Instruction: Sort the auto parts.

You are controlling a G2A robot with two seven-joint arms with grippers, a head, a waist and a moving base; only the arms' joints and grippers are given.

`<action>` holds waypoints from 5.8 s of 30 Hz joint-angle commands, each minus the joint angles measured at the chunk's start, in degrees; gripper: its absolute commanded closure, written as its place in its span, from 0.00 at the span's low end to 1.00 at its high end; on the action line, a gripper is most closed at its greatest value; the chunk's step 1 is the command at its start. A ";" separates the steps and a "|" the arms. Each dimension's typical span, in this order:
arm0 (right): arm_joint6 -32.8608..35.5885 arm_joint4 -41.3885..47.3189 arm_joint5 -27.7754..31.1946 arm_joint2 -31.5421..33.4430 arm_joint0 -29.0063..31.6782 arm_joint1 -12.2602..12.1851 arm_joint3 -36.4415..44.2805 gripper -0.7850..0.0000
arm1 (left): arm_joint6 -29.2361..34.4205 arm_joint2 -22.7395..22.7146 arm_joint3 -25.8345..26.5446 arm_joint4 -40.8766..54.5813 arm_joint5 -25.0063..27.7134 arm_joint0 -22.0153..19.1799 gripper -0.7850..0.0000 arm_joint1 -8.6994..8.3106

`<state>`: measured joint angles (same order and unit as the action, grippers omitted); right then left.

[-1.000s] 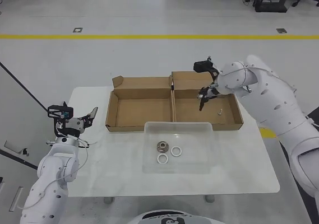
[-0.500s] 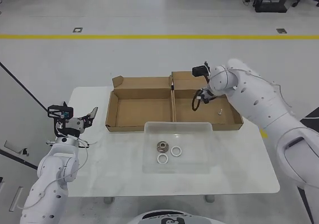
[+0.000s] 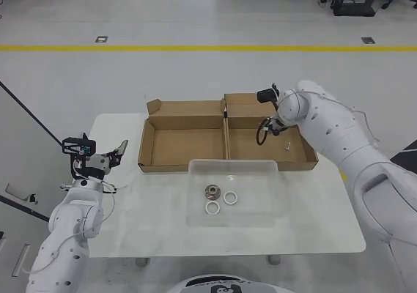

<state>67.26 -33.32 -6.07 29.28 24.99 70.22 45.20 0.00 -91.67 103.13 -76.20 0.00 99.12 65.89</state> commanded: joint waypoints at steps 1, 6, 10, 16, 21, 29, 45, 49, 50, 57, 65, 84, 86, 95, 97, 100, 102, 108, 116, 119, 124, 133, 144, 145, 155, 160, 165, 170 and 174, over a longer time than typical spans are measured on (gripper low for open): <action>-0.15 0.00 1.00 -0.02 0.12 0.27 -1.03 1.00 | 0.00 0.00 0.00 0.00 0.00 0.00 0.00 0.00; -0.05 -0.46 3.44 -0.10 0.50 0.77 -3.15 1.00 | 0.00 0.00 0.00 0.00 0.00 0.00 0.00 0.00; 0.00 -0.84 4.89 -0.05 1.02 1.03 -4.31 1.00 | 0.00 0.00 0.00 0.00 0.00 0.00 0.00 0.00; -0.07 -1.32 6.40 0.07 1.93 1.41 -5.93 1.00 | 0.00 0.00 0.00 0.00 0.00 0.00 0.00 0.00; 0.06 -2.09 7.32 -0.12 2.61 1.85 -7.20 1.00 | 0.00 0.00 0.00 0.00 0.00 0.00 0.00 0.00; 0.06 -3.07 8.36 -0.38 3.05 2.82 -8.82 1.00 | 0.00 0.00 0.00 0.00 0.00 0.00 0.00 0.00; -0.13 -4.35 9.60 -0.06 2.84 4.53 -11.91 0.93 | 0.00 0.00 0.00 0.00 0.00 0.00 0.00 0.00; -0.19 -4.71 9.60 0.11 2.90 4.83 -12.19 0.93 | 0.00 0.00 0.00 0.00 0.00 0.00 0.00 0.00; -0.20 -4.83 9.57 0.16 2.91 4.89 -12.22 0.93 | 0.00 0.00 0.00 0.00 0.00 0.00 0.00 0.00; -0.25 -5.49 9.60 0.91 2.65 5.02 -11.78 0.76 | 0.00 0.00 0.00 0.00 0.00 0.00 0.00 0.00; -2.04 -5.55 10.14 3.99 2.13 3.65 -8.23 0.32 | 0.00 0.00 0.00 0.00 0.00 0.00 0.00 0.00; 11.17 18.45 20.33 38.38 18.18 -10.06 24.65 0.00 | 0.00 0.00 0.00 0.00 0.00 0.00 0.00 0.00; 13.97 22.16 21.12 42.65 21.06 -11.25 27.34 0.00 | 0.00 0.00 0.00 0.00 0.00 0.00 0.00 0.00; 20.74 43.97 20.64 56.31 29.92 -14.29 28.80 0.00 | 0.00 0.00 0.00 0.00 0.00 0.00 0.00 0.00; 20.74 48.06 20.56 57.46 31.02 -14.94 28.05 0.00 | 0.00 0.00 0.00 0.00 0.00 0.00 0.00 0.00; 20.74 54.80 20.52 57.74 32.10 -15.91 27.05 0.00 | 0.00 0.00 0.00 0.00 0.00 0.00 0.00 0.00; 20.74 58.31 20.86 57.20 32.43 -16.43 26.64 0.00 | 0.00 0.00 0.00 0.00 0.00 0.00 0.00 0.00; 20.74 58.31 20.86 57.20 32.43 -16.43 26.64 0.00 | 0.00 0.00 0.00 0.00 0.00 0.00 0.00 0.00; 20.74 58.31 20.86 57.20 32.43 -16.43 26.64 0.00 | 0.00 0.00 0.00 0.00 0.00 0.00 0.00 0.00; 20.74 58.31 20.86 57.20 32.43 -16.43 26.64 0.00 | 0.00 0.00 0.00 0.00 0.00 0.00 0.00 0.00; 20.74 58.31 20.86 57.20 32.43 -16.43 26.64 0.00 | -1.82 -0.65 1.23 -2.27 3.67 -1.27 0.00 -0.30; 20.74 58.31 20.86 57.20 32.43 -16.43 26.64 0.00 | 1.52 -0.21 0.68 -8.61 29.29 -10.97 0.00 -2.11; 20.74 58.31 20.86 57.20 32.43 -16.43 26.64 0.00 | 15.06 7.78 3.74 -3.01 45.73 -23.26 0.00 -2.52; 20.74 58.31 20.86 57.20 32.43 -16.43 26.64 0.00 | 16.82 8.69 4.16 -2.29 46.69 -24.10 0.00 -2.52; 20.74 58.31 20.86 57.20 32.43 -16.43 26.64 0.00 | 36.02 18.22 6.43 4.89 45.35 -31.57 0.00 -1.91; 20.74 58.31 20.86 57.20 32.43 -16.43 26.64 0.00 | 45.31 22.56 6.07 10.07 46.97 -35.45 0.00 -1.73; 20.74 58.31 20.86 57.20 32.43 -16.43 26.64 0.00 | 53.51 26.81 3.41 23.02 46.57 -39.64 0.00 -1.43; 20.74 58.31 20.86 57.20 32.43 -16.43 26.64 0.00 | 59.84 32.16 1.89 30.98 44.44 -44.74 0.00 -1.20; 20.74 58.31 20.86 57.20 32.43 -16.43 26.64 0.00 | 61.74 36.92 0.53 34.18 42.55 -48.56 0.00 -1.43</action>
<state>88.00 24.96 14.79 86.48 57.42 53.80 71.84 61.32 -56.21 104.05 -42.73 42.99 51.58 64.56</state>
